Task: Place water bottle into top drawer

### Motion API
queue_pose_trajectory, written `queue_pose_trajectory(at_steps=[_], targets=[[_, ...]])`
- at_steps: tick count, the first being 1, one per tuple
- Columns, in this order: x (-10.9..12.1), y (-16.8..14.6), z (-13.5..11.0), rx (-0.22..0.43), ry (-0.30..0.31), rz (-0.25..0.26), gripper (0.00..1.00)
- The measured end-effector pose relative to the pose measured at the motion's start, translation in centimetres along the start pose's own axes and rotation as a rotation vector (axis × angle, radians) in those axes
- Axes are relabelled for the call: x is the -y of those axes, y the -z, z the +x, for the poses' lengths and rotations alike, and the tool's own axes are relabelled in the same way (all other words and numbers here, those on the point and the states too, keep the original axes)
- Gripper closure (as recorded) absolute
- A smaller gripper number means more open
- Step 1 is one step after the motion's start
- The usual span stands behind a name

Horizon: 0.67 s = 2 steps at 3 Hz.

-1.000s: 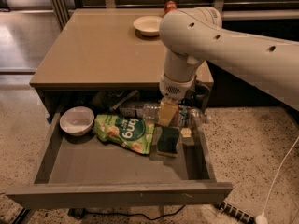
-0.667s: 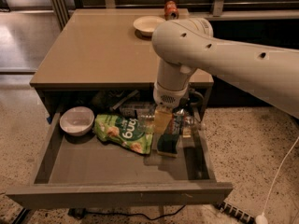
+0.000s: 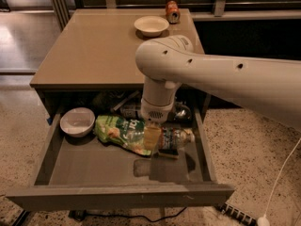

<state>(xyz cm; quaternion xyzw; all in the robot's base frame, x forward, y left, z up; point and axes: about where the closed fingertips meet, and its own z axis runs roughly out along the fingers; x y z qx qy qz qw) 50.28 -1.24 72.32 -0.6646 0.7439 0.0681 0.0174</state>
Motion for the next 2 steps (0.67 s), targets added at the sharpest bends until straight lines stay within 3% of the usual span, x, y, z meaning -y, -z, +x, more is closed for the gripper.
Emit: queue_pose_trajectory(at_steps=[2], targets=[[-0.2,-1.5,-0.4,-0.003,0.013,-0.025,1.0]])
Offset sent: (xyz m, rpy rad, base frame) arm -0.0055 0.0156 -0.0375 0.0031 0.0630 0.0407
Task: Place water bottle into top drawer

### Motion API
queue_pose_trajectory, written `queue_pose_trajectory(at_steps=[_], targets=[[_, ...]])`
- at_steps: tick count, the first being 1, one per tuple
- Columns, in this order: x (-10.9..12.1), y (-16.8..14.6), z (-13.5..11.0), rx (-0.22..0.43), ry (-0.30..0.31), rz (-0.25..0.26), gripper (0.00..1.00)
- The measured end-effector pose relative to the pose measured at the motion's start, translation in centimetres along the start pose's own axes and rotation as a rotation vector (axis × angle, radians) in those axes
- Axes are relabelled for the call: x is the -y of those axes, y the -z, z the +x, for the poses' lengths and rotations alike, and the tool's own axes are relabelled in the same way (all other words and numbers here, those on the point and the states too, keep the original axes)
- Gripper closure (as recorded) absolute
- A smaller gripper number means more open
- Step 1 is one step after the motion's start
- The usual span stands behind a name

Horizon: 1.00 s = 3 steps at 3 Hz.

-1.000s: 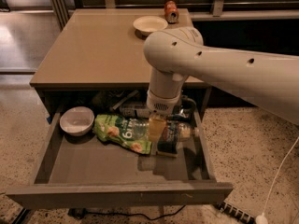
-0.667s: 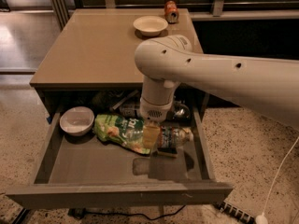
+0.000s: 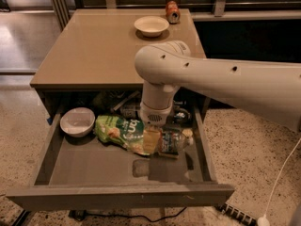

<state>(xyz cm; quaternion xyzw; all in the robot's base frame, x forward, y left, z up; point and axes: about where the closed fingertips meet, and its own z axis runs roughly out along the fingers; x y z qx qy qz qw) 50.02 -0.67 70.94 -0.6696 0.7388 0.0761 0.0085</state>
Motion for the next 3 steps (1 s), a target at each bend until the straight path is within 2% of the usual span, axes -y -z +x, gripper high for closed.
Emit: queue_pose_trajectory(at_steps=[1,2,3], targets=[[-0.5,-2.5,-1.1,-0.003,0.03,-0.04,1.0],[-1.6,-6.1,-1.4,-0.019,0.059,-0.101,1.0],[-1.6,-6.1,-1.4,-0.019,0.059,-0.101,1.0]])
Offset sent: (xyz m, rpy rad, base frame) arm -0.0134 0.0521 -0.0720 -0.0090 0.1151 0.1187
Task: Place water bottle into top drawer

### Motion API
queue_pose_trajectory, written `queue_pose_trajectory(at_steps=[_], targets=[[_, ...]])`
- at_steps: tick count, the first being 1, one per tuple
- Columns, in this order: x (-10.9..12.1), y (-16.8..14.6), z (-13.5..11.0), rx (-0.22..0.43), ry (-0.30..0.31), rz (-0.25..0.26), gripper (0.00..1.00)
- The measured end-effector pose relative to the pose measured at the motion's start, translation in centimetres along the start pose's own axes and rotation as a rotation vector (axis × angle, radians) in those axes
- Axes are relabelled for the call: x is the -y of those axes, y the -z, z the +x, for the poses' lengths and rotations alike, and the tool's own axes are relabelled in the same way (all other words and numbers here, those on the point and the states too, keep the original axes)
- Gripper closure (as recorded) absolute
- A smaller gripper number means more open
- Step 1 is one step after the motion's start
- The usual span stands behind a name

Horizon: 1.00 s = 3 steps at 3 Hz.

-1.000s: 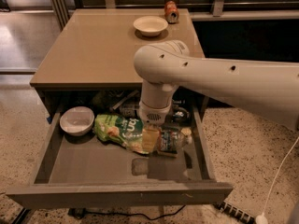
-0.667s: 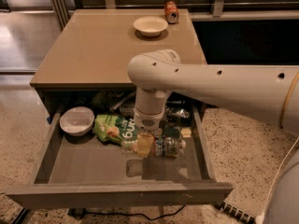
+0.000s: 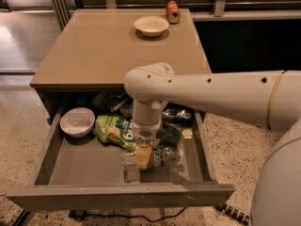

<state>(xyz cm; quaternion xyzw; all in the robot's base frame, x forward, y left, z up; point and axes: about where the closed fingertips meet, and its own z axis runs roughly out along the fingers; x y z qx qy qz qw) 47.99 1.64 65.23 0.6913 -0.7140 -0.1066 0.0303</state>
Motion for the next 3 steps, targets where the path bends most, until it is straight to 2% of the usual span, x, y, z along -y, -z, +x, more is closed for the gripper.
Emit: queue_pose_trajectory(at_steps=[1,2,3], targets=[[0.3,-2.1,0.3,0.0,0.001,-0.039,1.0],[0.0,-5.1,0.8,-0.008,0.0,-0.101,1.0],[0.0,-5.1,0.9,-0.008,0.0,-0.101,1.0]])
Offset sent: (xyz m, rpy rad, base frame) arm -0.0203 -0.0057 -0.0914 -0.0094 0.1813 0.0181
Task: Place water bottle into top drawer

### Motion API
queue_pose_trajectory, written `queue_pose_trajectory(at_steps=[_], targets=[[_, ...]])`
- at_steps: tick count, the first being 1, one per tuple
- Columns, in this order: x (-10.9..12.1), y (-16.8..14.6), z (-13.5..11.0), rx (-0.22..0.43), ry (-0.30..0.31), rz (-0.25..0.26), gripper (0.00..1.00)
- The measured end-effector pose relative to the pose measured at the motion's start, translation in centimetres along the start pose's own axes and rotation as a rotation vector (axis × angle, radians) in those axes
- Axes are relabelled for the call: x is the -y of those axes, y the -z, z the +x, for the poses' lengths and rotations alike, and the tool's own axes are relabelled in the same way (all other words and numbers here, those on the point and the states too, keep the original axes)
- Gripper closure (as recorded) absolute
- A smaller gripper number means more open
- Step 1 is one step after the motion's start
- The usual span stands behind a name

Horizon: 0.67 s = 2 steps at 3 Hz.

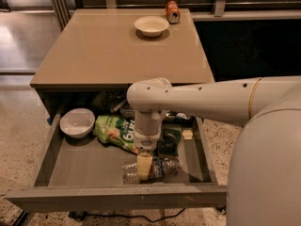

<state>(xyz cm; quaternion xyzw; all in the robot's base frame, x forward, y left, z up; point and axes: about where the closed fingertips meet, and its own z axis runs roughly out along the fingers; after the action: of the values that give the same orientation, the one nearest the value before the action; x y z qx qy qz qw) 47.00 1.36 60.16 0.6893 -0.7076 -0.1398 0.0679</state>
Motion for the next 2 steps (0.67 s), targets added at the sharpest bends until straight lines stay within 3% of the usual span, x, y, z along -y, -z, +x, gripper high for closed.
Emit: queue_pose_trajectory(at_steps=[1,2], targets=[[0.0,0.0,0.0,0.0,0.0,0.0,0.82],[0.0,0.0,0.0,0.0,0.0,0.0,0.5]])
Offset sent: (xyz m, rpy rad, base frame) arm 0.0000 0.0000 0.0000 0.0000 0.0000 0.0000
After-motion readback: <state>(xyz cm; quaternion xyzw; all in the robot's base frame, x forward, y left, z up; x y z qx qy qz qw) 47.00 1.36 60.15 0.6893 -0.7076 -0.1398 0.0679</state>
